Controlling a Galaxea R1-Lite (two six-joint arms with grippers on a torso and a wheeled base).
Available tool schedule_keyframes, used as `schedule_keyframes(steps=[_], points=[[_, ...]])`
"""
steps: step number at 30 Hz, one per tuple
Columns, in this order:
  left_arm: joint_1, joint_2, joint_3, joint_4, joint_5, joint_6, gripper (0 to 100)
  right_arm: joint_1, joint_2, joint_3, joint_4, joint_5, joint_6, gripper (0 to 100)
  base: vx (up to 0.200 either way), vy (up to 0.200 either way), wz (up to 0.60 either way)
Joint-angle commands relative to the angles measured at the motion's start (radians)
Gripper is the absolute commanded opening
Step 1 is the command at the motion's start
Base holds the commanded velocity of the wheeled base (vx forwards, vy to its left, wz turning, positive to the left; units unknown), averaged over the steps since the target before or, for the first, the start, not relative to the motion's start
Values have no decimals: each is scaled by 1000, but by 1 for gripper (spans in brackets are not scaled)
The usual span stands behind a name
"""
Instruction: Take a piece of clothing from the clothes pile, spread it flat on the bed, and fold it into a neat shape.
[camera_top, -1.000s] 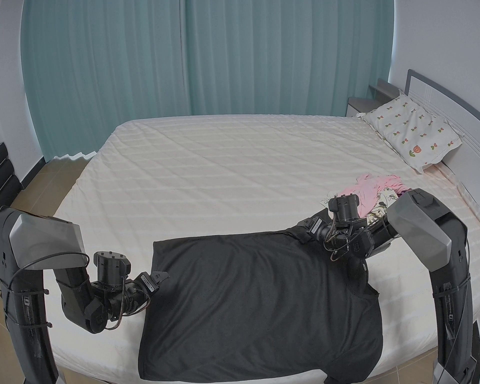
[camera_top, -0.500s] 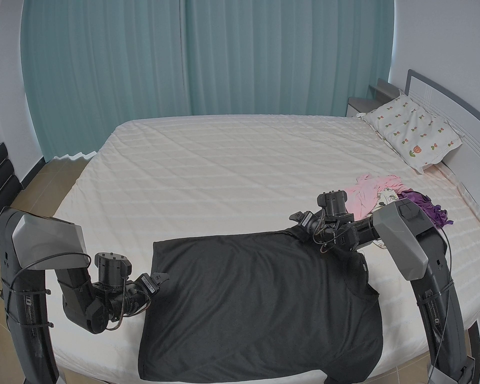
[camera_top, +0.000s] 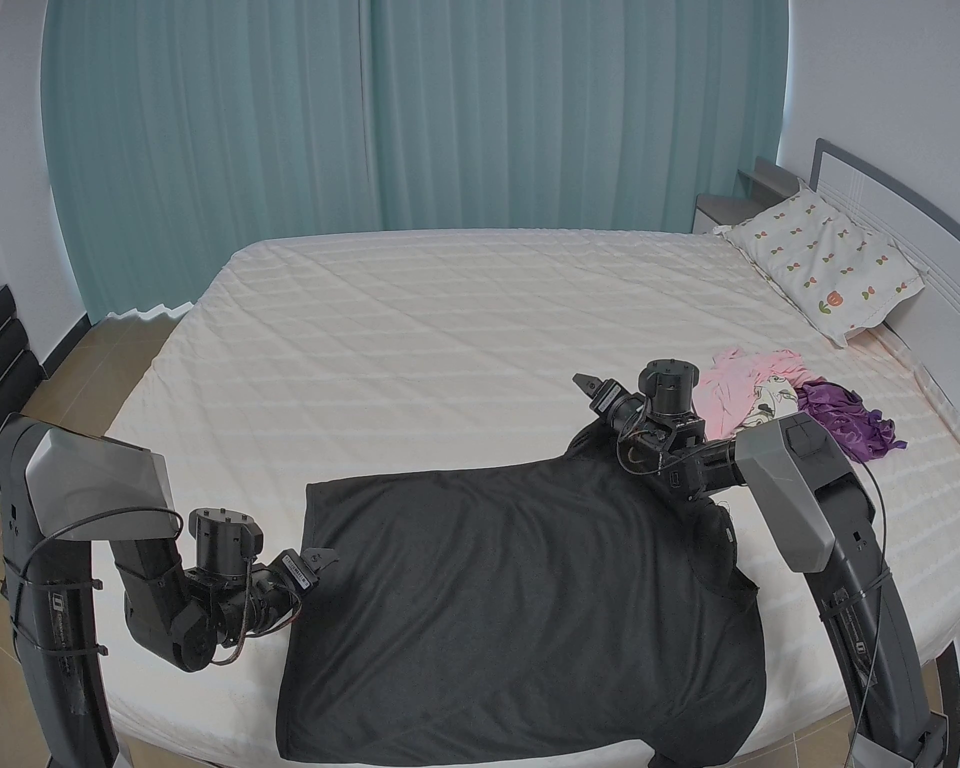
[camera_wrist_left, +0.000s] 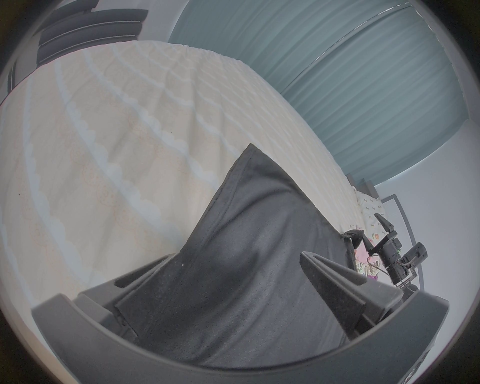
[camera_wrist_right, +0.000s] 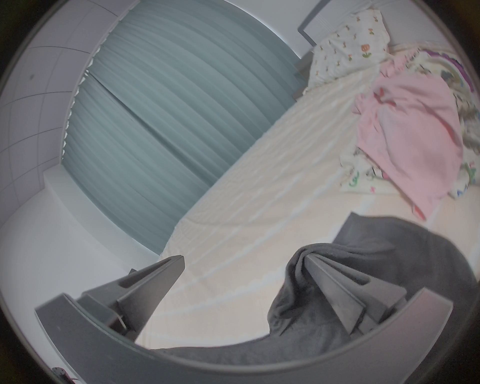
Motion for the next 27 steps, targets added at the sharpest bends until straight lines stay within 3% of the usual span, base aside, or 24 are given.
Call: schedule_keyframes(steps=[1,11,27], points=[[-1,6,15,-26,2,0,100,-13,-42,-2,-26,1,-30,100,0,0,0],[-1,11,32,-47,2,0,100,-4,-4,-2,-100,5,-184,100,0,0,0],[-2,11,35,-47,2,-1,100,-32,-17,30,69,-44,-190,100,0,0,0]])
